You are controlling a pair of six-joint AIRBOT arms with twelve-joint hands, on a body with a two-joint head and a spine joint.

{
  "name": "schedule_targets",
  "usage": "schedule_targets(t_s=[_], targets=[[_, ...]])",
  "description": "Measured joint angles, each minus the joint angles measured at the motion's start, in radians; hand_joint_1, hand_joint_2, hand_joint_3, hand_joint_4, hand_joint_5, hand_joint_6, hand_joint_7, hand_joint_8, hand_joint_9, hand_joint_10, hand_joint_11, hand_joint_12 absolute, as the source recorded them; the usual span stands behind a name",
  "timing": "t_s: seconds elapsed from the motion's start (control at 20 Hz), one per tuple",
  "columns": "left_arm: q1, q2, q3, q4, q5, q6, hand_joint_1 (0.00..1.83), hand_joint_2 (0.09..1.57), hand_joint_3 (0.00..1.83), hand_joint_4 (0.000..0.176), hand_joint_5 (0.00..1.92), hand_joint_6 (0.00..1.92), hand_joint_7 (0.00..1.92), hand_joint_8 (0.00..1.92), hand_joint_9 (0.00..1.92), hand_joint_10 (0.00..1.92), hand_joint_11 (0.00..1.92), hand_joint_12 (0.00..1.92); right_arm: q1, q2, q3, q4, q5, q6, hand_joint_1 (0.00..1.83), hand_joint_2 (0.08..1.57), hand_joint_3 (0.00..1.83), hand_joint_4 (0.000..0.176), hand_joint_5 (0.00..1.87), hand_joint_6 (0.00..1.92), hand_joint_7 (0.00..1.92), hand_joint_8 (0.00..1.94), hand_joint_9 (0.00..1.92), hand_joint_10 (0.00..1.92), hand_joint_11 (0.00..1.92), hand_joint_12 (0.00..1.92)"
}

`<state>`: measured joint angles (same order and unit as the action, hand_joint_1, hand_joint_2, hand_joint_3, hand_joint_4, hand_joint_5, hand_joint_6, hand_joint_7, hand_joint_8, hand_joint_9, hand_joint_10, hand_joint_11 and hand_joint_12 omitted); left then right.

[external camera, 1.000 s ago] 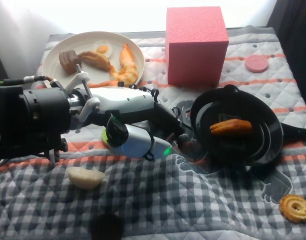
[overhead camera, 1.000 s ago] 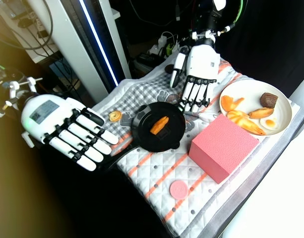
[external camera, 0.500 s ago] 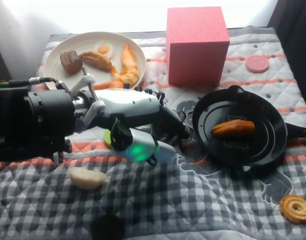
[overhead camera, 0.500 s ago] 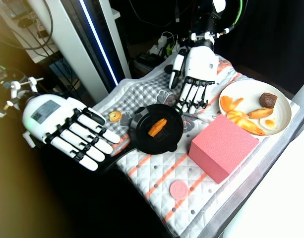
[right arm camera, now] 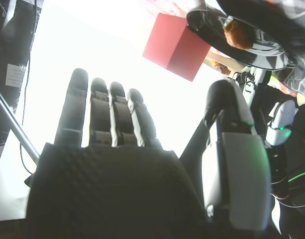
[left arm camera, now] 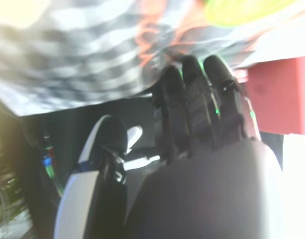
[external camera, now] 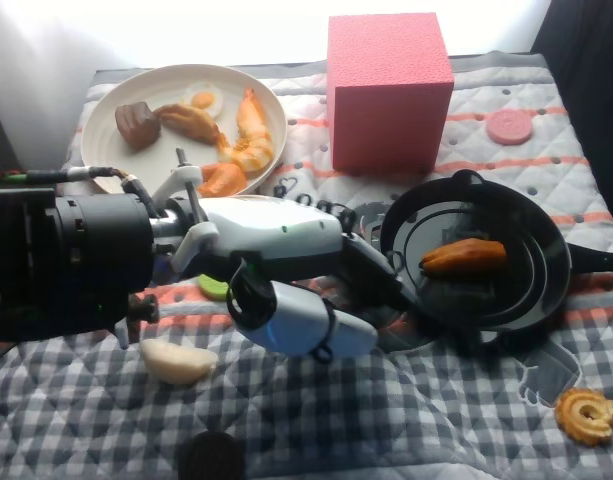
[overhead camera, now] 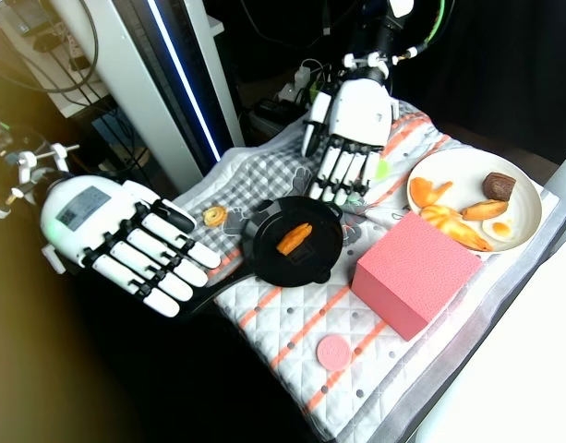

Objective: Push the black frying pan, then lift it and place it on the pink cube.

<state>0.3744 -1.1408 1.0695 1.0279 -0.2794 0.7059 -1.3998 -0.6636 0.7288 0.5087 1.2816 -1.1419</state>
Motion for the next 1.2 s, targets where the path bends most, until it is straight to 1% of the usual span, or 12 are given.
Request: schedule_targets(t_s=[0.15, 0.25, 0.3, 0.35, 0.4, 0.7, 0.8, 0.9, 1.0, 1.05, 1.1, 1.2], targets=[[-0.013, -0.002, 0.001, 0.014, 0.001, -0.001, 0.29, 1.38, 0.0, 0.0, 0.5, 0.01, 0.51, 0.0, 0.36, 0.0, 0.0, 0.94, -0.001, 0.0, 0.0, 0.004, 0.0, 0.0, 0.53, 1.17, 0.0, 0.0, 0.0, 0.0, 0.0, 0.0, 0.0, 0.0, 0.0, 0.01], [-0.015, -0.007, 0.006, 0.016, 0.002, -0.001, 0.3, 1.37, 0.0, 0.004, 0.51, 0.01, 0.49, 0.0, 0.34, 0.0, 0.0, 0.96, -0.001, 0.0, 0.0, 0.002, 0.0, 0.0, 0.53, 1.17, 0.0, 0.006, 0.0, 0.0, 0.0, 0.0, 0.0, 0.0, 0.01, 0.01], [-0.016, -0.014, 0.009, 0.021, 0.004, -0.001, 0.34, 1.35, 0.0, 0.007, 0.51, 0.01, 0.52, 0.01, 0.4, 0.03, 0.0, 1.09, -0.001, 0.0, 0.0, 0.002, 0.0, 0.0, 0.52, 1.17, 0.0, 0.002, 0.0, 0.0, 0.0, 0.0, 0.0, 0.0, 0.02, 0.01], [-0.021, -0.023, 0.014, 0.033, 0.007, -0.001, 0.45, 1.31, 0.0, 0.0, 0.56, 0.02, 0.6, 0.03, 0.51, 0.08, 0.0, 1.3, -0.001, 0.0, 0.0, 0.002, 0.0, 0.0, 0.5, 1.18, 0.0, 0.0, 0.0, 0.0, 0.0, 0.0, 0.0, 0.0, 0.01, 0.01], [-0.023, -0.033, 0.015, 0.034, 0.008, -0.001, 0.44, 1.31, 0.0, 0.0, 0.57, 0.02, 0.62, 0.03, 0.54, 0.09, 0.0, 1.33, -0.001, 0.0, 0.0, 0.002, 0.0, 0.0, 0.5, 1.18, 0.0, 0.0, 0.0, 0.0, 0.0, 0.0, 0.0, 0.0, 0.01, 0.02], [-0.033, -0.066, 0.029, 0.04, 0.0, -0.003, 0.45, 1.32, 0.0, 0.0, 0.57, 0.01, 0.58, 0.01, 0.47, 0.07, 0.0, 1.32, -0.001, 0.0, 0.0, 0.003, 0.0, 0.0, 0.5, 1.18, 0.0, 0.0, 0.0, 0.0, 0.0, 0.0, 0.0, 0.0, 0.0, 0.14], [-0.034, -0.077, 0.032, 0.039, -0.002, -0.003, 0.44, 1.32, 0.0, 0.0, 0.44, 0.0, 0.49, 0.0, 0.45, 0.05, 0.0, 1.2, -0.001, 0.0, 0.0, 0.0, 0.0, 0.0, 0.5, 1.18, 0.0, 0.0, 0.0, 0.0, 0.0, 0.0, 0.0, 0.0, 0.0, 0.13], [-0.035, -0.083, 0.033, 0.042, -0.005, -0.005, 0.47, 1.31, 0.0, 0.0, 0.45, 0.01, 0.52, 0.01, 0.49, 0.07, 0.0, 1.29, -0.001, 0.0, 0.0, 0.002, 0.001, 0.0, 0.5, 1.17, 0.0, 0.0, 0.0, 0.0, 0.0, 0.0, 0.0, 0.0, 0.0, 0.12], [-0.042, -0.092, 0.042, 0.042, -0.006, -0.005, 0.5, 1.29, 0.0, 0.0, 0.47, 0.01, 0.57, 0.02, 0.52, 0.08, 0.0, 1.41, -0.001, 0.0, 0.0, 0.002, 0.0, 0.0, 0.49, 1.18, 0.0, 0.0, 0.0, 0.0, 0.0, 0.0, 0.0, 0.0, 0.0, 0.25], [-0.045, -0.095, 0.044, 0.041, -0.006, -0.005, 0.51, 1.28, 0.0, 0.0, 0.49, 0.01, 0.55, 0.0, 0.48, 0.06, 0.0, 1.33, -0.001, 0.0, 0.0, 0.002, 0.0, 0.0, 0.49, 1.18, 0.0, 0.0, 0.0, 0.0, 0.0, 0.0, 0.0, 0.0, 0.0, 0.3], [-0.045, -0.103, 0.047, 0.039, -0.006, -0.005, 0.54, 1.25, 0.0, 0.0, 0.49, 0.0, 0.51, 0.0, 0.46, 0.05, 0.0, 1.27, -0.001, -0.001, 0.0, 0.003, 0.0, 0.0, 0.5, 1.18, 0.0, 0.0, 0.0, 0.0, 0.0, 0.0, 0.0, 0.0, 0.0, 0.26], [-0.045, -0.115, 0.051, 0.042, -0.006, -0.005, 0.54, 1.25, 0.0, 0.009, 0.46, 0.01, 0.47, 0.0, 0.41, 0.03, 0.0, 1.1, -0.001, -0.002, 0.0, 0.002, 0.0, 0.0, 0.51, 1.18, 0.0, 0.0, 0.0, 0.0, 0.0, 0.0, 0.0, 0.0, 0.0, 0.03]])
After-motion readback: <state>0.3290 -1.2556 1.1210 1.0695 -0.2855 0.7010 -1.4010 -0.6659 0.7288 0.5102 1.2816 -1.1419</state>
